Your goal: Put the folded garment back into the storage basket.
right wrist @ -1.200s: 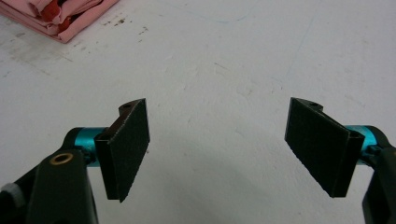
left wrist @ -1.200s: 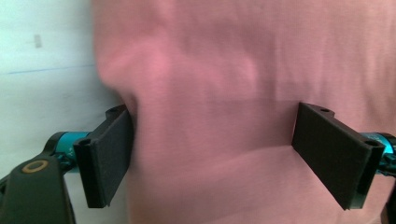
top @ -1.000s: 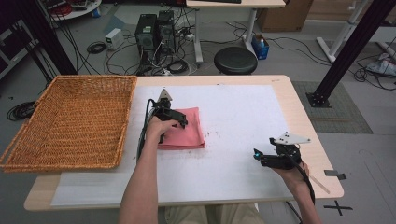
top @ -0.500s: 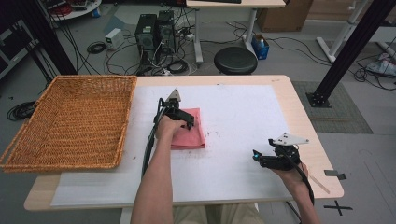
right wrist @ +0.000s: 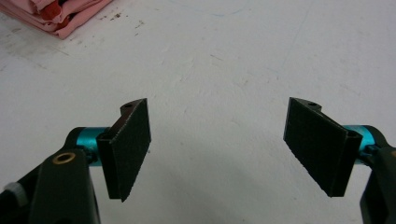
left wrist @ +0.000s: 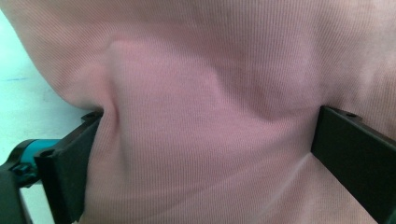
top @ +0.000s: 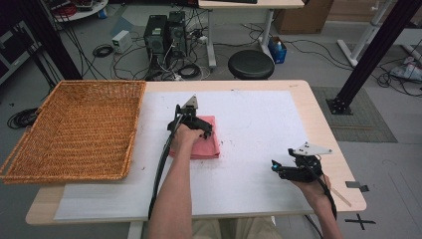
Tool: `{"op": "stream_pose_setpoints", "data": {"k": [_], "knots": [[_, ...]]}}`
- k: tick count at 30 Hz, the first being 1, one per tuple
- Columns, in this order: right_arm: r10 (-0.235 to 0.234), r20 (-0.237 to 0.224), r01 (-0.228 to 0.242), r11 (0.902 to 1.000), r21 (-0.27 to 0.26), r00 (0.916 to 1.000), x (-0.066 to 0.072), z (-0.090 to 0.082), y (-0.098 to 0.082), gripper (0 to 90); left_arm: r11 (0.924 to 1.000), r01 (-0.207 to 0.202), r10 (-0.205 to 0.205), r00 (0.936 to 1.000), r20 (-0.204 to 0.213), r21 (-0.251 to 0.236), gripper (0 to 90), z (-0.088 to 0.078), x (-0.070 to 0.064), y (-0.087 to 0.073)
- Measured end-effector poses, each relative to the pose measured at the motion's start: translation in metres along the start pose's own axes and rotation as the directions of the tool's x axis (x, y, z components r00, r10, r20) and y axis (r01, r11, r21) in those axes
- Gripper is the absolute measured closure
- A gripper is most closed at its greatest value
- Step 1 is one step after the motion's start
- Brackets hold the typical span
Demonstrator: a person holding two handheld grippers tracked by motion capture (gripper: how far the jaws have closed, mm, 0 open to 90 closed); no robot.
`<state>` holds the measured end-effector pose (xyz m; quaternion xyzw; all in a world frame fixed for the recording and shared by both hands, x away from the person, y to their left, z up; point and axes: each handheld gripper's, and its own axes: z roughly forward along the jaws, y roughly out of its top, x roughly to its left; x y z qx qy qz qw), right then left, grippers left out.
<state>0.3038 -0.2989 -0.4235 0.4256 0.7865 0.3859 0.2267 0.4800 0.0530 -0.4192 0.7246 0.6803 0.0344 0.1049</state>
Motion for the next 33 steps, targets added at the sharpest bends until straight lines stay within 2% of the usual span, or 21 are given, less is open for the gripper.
{"op": "stream_pose_setpoints", "data": {"k": [2,12,14,25,29,33], "knots": [[0.002,0.001,-0.002,1.0000,0.002,1.0000,0.000,0.000,0.000,22.8,0.9999,-0.013,0.013,0.9999,0.001,0.003,1.6,0.000,0.000,-0.001],[0.001,-0.004,-0.001,1.0000,0.000,1.0000,0.001,0.000,0.002,23.1,1.0000,-0.004,0.004,1.0000,-0.007,0.004,3.2,-0.001,-0.002,-0.001],[-0.001,-0.003,0.001,1.0000,0.001,1.0000,0.001,0.000,0.002,23.2,0.9999,-0.017,0.017,0.9999,-0.003,0.002,6.9,-0.003,-0.003,-0.002],[-0.007,-0.010,0.007,0.9999,0.007,0.9999,0.003,0.003,0.004,23.4,0.9997,-0.026,0.026,0.9993,0.025,-0.005,24.5,-0.008,-0.008,-0.002],[-0.011,-0.012,0.012,0.9999,0.010,0.9999,0.004,0.003,0.004,23.5,0.9993,-0.036,0.036,0.9984,0.044,-0.011,38.2,-0.011,-0.012,-0.003],[-0.009,-0.010,0.009,0.9999,0.008,0.9999,0.004,0.003,0.004,23.5,0.9990,-0.041,0.042,0.9971,0.064,-0.019,46.5,-0.011,-0.013,-0.003]]}}
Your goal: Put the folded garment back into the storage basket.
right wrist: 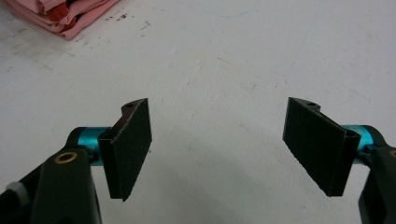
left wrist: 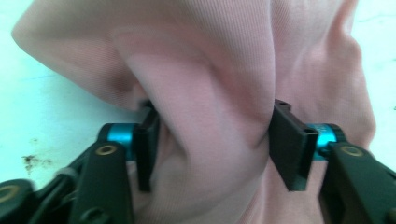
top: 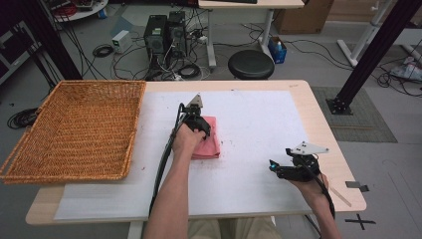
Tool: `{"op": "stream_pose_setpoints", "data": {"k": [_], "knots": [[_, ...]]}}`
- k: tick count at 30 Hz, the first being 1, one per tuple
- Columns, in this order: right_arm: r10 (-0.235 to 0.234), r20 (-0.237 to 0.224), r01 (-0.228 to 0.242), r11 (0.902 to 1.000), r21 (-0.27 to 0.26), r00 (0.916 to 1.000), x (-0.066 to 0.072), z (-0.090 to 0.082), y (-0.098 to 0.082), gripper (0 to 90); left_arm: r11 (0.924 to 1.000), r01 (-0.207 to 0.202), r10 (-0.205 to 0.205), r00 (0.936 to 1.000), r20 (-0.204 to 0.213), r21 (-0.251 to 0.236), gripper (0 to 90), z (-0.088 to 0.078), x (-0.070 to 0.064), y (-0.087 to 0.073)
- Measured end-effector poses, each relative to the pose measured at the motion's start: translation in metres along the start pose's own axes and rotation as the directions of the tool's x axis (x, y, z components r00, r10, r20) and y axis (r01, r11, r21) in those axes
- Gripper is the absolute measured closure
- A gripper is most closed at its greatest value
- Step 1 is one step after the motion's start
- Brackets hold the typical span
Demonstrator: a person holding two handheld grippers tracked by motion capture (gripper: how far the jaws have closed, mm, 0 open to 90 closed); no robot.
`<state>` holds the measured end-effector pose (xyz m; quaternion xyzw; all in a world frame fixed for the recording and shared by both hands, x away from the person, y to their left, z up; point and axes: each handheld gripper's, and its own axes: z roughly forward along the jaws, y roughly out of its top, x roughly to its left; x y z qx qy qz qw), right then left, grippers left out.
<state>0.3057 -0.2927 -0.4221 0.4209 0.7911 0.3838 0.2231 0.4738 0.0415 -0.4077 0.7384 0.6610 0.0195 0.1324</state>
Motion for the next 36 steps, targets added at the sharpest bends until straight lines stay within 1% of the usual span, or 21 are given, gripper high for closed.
{"op": "stream_pose_setpoints", "data": {"k": [3,6,10,14,16,22,25,29,33,34,36], "knots": [[0.003,0.002,-0.003,1.0000,0.001,1.0000,0.000,0.000,0.000,23.5,1.0000,-0.007,0.007,0.9999,0.011,-0.003,53.9,-0.001,-0.002,0.000],[0.002,0.002,-0.002,1.0000,0.000,1.0000,-0.001,0.000,-0.001,23.6,0.9997,-0.021,0.021,0.9998,-0.001,-0.015,60.0,-0.001,-0.006,-0.001],[0.002,0.000,-0.002,1.0000,0.002,1.0000,0.000,0.000,-0.001,23.6,0.9990,-0.038,0.038,0.9991,-0.017,-0.022,63.6,-0.002,-0.009,-0.003],[0.003,0.001,-0.003,1.0000,0.004,1.0000,0.001,0.000,-0.001,23.6,0.9988,-0.039,0.038,0.9990,-0.025,-0.029,64.6,-0.002,-0.010,-0.004],[0.005,0.001,-0.005,1.0000,0.004,1.0000,0.001,0.000,-0.002,23.6,0.9983,-0.048,0.047,0.9984,-0.030,-0.034,65.0,-0.002,-0.011,-0.004],[0.007,0.002,-0.007,1.0000,0.006,1.0000,0.001,-0.001,-0.004,23.6,0.9986,-0.048,0.047,0.9987,-0.018,-0.025,66.0,-0.004,-0.008,-0.003],[0.008,0.002,-0.008,1.0000,0.006,1.0000,0.000,-0.001,-0.004,23.6,0.9982,-0.052,0.051,0.9986,-0.010,-0.029,66.4,-0.006,-0.008,-0.004],[0.005,-0.004,-0.005,1.0000,0.006,1.0000,0.001,0.000,-0.003,23.6,0.9972,-0.071,0.071,0.9975,-0.007,-0.025,66.6,-0.010,-0.006,-0.004],[0.001,-0.006,-0.001,0.9999,0.014,1.0000,0.002,0.002,-0.002,23.6,0.9966,-0.076,0.076,0.9971,0.005,-0.031,66.6,-0.020,-0.003,-0.005],[-0.001,-0.006,0.001,0.9999,0.013,1.0000,0.002,0.002,-0.002,23.6,0.9969,-0.071,0.071,0.9974,0.007,-0.032,66.6,-0.022,-0.003,-0.005],[-0.002,-0.007,0.002,0.9999,0.014,1.0000,0.002,0.003,-0.003,23.7,0.9966,-0.076,0.076,0.9971,0.003,-0.031,66.6,-0.028,-0.002,-0.005]]}}
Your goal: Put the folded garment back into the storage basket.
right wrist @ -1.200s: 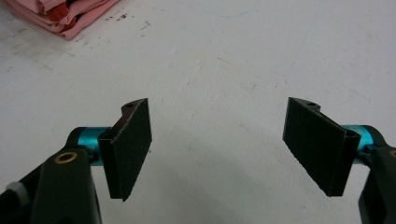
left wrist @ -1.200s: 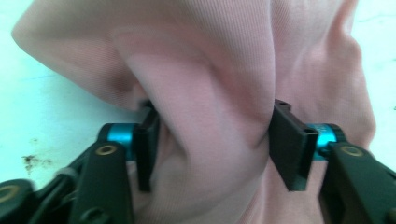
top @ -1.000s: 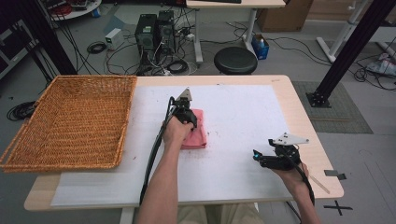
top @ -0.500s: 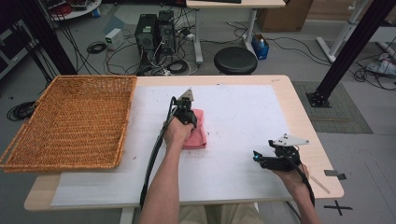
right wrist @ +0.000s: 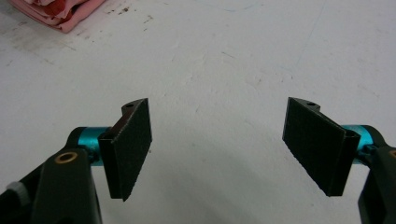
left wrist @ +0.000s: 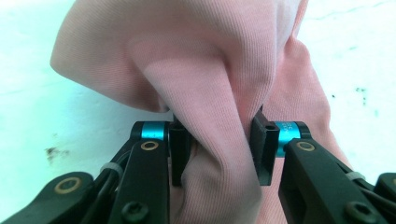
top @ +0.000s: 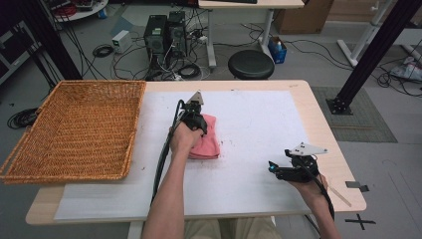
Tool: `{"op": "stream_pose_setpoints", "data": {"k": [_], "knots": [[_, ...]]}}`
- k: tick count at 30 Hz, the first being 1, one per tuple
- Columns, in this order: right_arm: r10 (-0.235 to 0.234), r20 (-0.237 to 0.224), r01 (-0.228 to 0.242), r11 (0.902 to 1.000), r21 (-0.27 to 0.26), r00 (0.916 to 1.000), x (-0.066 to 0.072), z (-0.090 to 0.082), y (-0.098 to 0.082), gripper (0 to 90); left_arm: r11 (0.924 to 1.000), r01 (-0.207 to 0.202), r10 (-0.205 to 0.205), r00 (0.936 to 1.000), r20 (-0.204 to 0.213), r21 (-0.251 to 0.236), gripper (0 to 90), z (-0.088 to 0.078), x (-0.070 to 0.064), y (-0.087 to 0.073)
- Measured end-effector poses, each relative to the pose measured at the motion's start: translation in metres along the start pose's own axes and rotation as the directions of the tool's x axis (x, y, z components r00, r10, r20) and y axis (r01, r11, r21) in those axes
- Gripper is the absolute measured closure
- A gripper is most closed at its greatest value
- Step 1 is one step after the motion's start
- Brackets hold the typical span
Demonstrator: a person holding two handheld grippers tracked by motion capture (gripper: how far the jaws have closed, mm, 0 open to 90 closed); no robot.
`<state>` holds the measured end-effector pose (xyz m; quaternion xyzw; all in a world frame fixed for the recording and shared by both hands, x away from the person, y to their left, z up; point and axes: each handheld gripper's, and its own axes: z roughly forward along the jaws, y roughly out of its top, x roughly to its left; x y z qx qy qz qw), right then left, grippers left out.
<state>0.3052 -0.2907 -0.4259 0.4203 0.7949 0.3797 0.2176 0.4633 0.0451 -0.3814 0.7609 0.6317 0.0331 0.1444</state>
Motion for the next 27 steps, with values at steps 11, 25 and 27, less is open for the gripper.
{"op": "stream_pose_setpoints", "data": {"k": [11,25,27], "knots": [[-0.009,0.000,0.009,1.0000,0.001,1.0000,0.001,0.000,0.001,23.7,0.9995,-0.030,0.030,0.9996,-0.002,0.003,66.7,-0.034,-0.005,0.012],[-0.002,0.000,0.002,1.0000,0.000,1.0000,0.001,-0.001,0.001,23.6,0.9968,-0.078,0.078,0.9967,-0.026,-0.020,66.7,-0.097,-0.021,0.041],[-0.004,-0.002,0.004,1.0000,-0.004,1.0000,0.000,-0.001,0.002,23.8,0.9961,-0.085,0.085,0.9959,-0.033,-0.024,66.6,-0.104,-0.024,0.044]]}}
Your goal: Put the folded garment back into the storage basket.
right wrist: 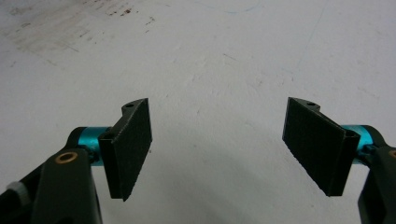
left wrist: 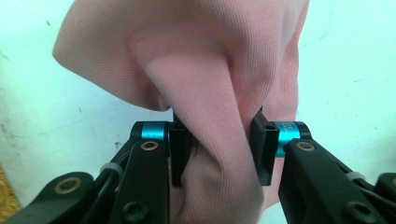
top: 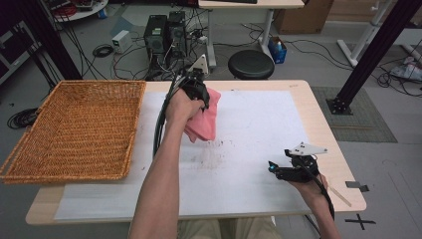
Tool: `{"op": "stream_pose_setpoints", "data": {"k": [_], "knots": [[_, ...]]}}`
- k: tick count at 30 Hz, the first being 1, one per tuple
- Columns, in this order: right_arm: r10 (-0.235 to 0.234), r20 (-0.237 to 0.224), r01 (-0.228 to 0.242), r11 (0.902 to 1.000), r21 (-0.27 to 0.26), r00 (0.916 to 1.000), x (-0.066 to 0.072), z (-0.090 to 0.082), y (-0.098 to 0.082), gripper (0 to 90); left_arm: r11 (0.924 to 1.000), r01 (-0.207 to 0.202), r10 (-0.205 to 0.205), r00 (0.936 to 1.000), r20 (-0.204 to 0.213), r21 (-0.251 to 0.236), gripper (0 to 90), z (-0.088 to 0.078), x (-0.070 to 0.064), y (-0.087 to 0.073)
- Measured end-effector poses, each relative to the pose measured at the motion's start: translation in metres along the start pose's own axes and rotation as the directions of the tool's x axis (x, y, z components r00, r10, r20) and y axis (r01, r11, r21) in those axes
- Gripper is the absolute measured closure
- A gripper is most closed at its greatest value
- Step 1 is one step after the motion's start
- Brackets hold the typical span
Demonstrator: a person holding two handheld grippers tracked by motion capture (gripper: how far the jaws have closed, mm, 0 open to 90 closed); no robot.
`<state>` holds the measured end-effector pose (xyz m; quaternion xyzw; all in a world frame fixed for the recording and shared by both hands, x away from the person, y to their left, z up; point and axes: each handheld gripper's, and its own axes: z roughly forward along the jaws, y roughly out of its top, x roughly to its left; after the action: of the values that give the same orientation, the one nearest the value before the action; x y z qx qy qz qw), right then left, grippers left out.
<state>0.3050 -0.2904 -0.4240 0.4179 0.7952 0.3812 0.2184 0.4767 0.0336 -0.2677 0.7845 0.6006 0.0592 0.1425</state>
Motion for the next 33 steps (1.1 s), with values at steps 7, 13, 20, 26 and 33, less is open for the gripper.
{"op": "stream_pose_setpoints", "data": {"k": [7,13,20,26,33], "knots": [[0.002,0.002,-0.002,1.0000,0.002,1.0000,0.000,0.000,0.001,23.8,0.9999,-0.003,0.003,0.9999,0.011,-0.014,66.6,-0.016,0.001,0.007],[0.001,-0.001,-0.001,1.0000,0.003,1.0000,0.002,0.000,0.002,23.7,0.9999,0.012,-0.012,0.9999,0.001,-0.008,66.6,-0.018,0.014,0.003],[-0.007,-0.008,0.007,0.9999,0.009,0.9999,0.005,0.003,0.004,23.8,0.9982,0.059,-0.059,0.9983,0.002,-0.014,66.6,-0.027,0.042,-0.005],[-0.015,-0.013,0.015,0.9998,0.011,0.9998,0.008,0.006,0.006,23.8,0.9932,0.116,-0.116,0.9933,-0.005,-0.015,66.5,-0.032,0.075,-0.015],[-0.015,-0.012,0.015,0.9998,0.014,0.9998,0.009,0.007,0.005,23.8,0.9842,0.176,-0.176,0.9843,-0.013,-0.020,66.5,-0.041,0.115,-0.030]]}}
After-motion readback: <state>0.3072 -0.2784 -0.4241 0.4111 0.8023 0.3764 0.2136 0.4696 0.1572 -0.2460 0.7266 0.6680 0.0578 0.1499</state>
